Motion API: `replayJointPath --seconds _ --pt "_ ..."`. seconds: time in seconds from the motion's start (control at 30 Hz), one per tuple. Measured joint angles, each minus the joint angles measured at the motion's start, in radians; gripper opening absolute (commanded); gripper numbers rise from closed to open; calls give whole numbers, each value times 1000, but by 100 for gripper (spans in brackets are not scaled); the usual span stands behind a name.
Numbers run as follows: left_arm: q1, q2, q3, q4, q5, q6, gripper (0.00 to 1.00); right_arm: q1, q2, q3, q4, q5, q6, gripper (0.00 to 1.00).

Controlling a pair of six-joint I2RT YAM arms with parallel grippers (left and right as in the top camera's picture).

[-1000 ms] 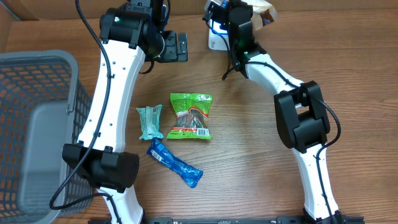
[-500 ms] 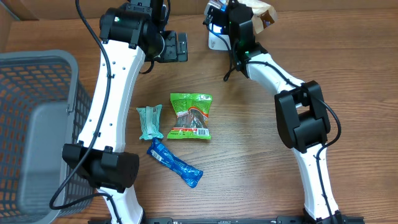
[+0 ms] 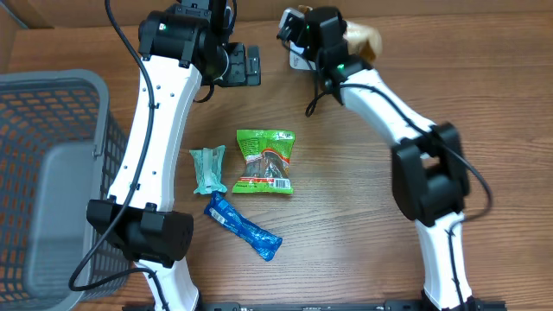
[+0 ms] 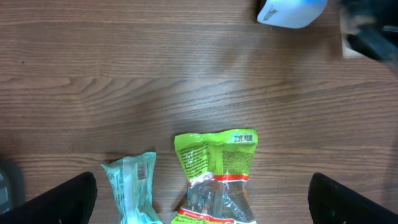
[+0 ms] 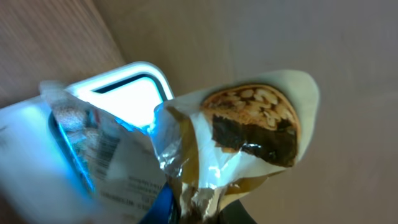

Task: Scan the item barcode
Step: 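Move the nut bag right and set it down with the right gripper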

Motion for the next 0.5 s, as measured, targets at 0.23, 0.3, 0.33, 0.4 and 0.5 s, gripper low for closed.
replayJointPath --seconds 0.23,0.3,0.33,0.4,0.5 --pt "0 0 0 0 0 0 100 -40 -351 4 -533 -194 587 4" --pt "0 0 0 1 0 0 100 -76 -408 18 -665 -237 751 4" --pt "0 0 0 -1 0 0 100 -115 -434 19 -768 -275 851 4" --pt "0 0 0 0 0 0 100 -167 -436 23 -871 -343 925 4" --pt "0 0 0 0 0 0 100 -244 -418 15 -980 -447 995 4"
